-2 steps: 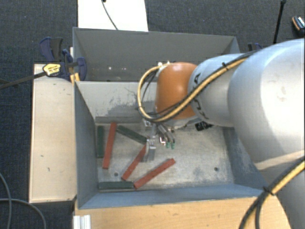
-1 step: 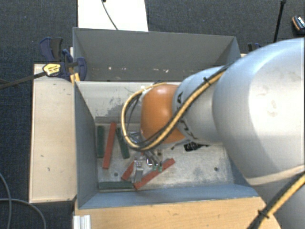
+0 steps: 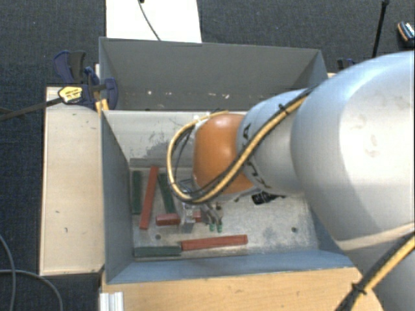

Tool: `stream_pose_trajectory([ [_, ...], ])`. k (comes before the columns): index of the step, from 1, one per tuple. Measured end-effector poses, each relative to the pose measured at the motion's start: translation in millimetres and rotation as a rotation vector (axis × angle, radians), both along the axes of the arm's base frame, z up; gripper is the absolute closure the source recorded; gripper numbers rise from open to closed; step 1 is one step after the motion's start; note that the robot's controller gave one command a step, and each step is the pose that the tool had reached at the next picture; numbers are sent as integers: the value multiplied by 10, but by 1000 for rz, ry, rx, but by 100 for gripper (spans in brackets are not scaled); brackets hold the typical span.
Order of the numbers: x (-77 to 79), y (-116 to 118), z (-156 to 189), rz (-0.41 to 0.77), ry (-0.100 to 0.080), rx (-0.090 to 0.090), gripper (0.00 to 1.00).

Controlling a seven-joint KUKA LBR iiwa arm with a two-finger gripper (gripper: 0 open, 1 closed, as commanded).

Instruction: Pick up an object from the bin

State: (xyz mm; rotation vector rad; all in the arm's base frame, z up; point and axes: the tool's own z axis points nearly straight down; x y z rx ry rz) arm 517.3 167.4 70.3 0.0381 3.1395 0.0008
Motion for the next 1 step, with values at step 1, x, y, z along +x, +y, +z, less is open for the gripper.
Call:
stream_pose_trajectory([
  [1, -247, 246, -4, -16, 4, 1, 100],
])
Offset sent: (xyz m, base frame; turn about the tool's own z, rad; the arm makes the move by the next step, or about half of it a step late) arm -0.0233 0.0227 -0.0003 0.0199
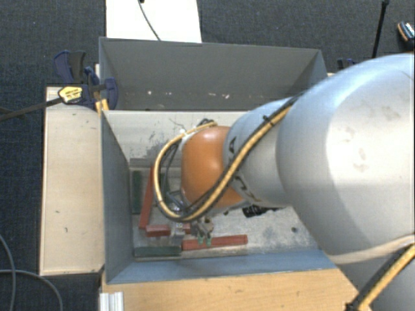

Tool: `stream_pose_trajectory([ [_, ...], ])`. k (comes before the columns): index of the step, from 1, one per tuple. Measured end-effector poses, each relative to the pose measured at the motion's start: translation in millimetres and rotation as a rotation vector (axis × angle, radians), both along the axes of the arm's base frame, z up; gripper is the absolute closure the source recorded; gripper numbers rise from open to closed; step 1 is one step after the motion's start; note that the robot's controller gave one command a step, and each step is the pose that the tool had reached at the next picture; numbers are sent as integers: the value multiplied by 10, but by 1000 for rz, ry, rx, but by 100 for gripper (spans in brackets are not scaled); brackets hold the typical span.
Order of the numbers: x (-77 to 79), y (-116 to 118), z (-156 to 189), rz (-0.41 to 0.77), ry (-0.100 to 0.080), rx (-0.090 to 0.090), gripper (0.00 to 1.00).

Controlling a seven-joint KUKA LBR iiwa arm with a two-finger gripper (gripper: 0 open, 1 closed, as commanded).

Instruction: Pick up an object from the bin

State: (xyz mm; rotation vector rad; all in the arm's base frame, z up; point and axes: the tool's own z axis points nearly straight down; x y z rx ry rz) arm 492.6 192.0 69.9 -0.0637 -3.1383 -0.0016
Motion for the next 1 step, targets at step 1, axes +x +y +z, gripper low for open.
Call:
stream_pose_trajectory([
  [1, 295, 381, 1735, 24, -14, 4, 100],
])
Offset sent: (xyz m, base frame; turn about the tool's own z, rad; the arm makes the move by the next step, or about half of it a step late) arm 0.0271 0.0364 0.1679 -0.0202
